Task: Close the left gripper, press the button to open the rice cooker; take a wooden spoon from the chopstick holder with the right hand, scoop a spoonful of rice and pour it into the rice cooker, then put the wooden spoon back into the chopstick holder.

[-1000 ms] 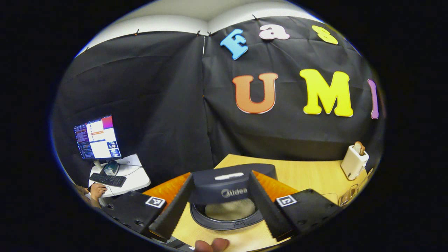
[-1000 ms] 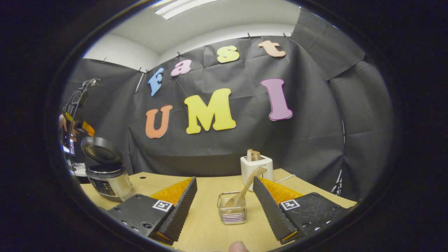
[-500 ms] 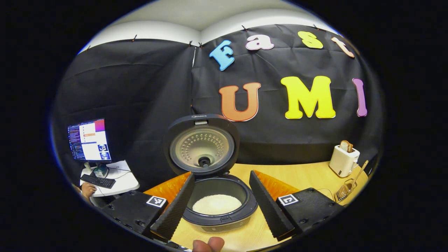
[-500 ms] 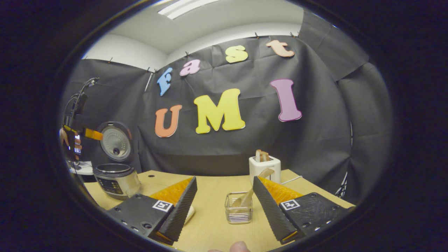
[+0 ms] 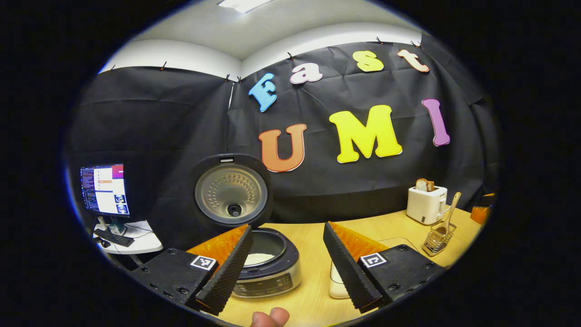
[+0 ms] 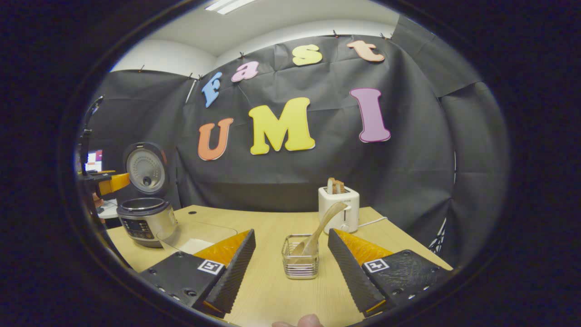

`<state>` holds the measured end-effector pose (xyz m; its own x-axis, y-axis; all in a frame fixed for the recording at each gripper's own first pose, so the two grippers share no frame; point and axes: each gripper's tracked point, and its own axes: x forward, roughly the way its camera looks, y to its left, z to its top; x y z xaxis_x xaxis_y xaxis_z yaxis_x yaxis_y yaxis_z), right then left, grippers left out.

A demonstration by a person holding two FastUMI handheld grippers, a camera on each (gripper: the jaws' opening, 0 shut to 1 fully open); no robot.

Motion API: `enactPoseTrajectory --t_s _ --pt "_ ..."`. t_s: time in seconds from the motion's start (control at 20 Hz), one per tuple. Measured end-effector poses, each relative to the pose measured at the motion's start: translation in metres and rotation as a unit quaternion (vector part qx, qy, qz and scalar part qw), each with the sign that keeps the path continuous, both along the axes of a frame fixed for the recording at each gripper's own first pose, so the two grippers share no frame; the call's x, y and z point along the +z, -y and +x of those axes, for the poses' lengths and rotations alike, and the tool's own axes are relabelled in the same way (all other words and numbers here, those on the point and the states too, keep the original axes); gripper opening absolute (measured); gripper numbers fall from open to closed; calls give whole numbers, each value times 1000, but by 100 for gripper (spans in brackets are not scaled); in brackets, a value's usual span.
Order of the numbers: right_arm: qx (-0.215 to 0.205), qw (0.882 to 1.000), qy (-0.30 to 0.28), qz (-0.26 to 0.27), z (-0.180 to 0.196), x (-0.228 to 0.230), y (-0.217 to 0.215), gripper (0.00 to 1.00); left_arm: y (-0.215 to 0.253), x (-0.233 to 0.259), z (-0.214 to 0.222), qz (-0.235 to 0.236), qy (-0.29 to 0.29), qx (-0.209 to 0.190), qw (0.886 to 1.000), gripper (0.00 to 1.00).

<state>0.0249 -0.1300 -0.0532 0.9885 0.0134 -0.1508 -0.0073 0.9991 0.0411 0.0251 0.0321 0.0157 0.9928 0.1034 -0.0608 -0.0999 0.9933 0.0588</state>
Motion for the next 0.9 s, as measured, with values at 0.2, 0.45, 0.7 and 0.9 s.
enactPoseTrajectory --t_s 0.2,0.45,0.7,0.9 --pt "-7 1000 -16 -17 16 -3 12 92 17 -18 -2 -20 -1 -31 999 99" --pt "-14 999 -45 2 51 -21 24 96 12 -22 0 -7 4 -28 1000 99" --pt "-28 996 -80 29 91 -45 39 96 -4 -23 -4 -7 6 -18 1000 99" --pt "-26 993 -98 56 123 -58 50 92 -7 -25 -2 -7 4 -18 1000 99"
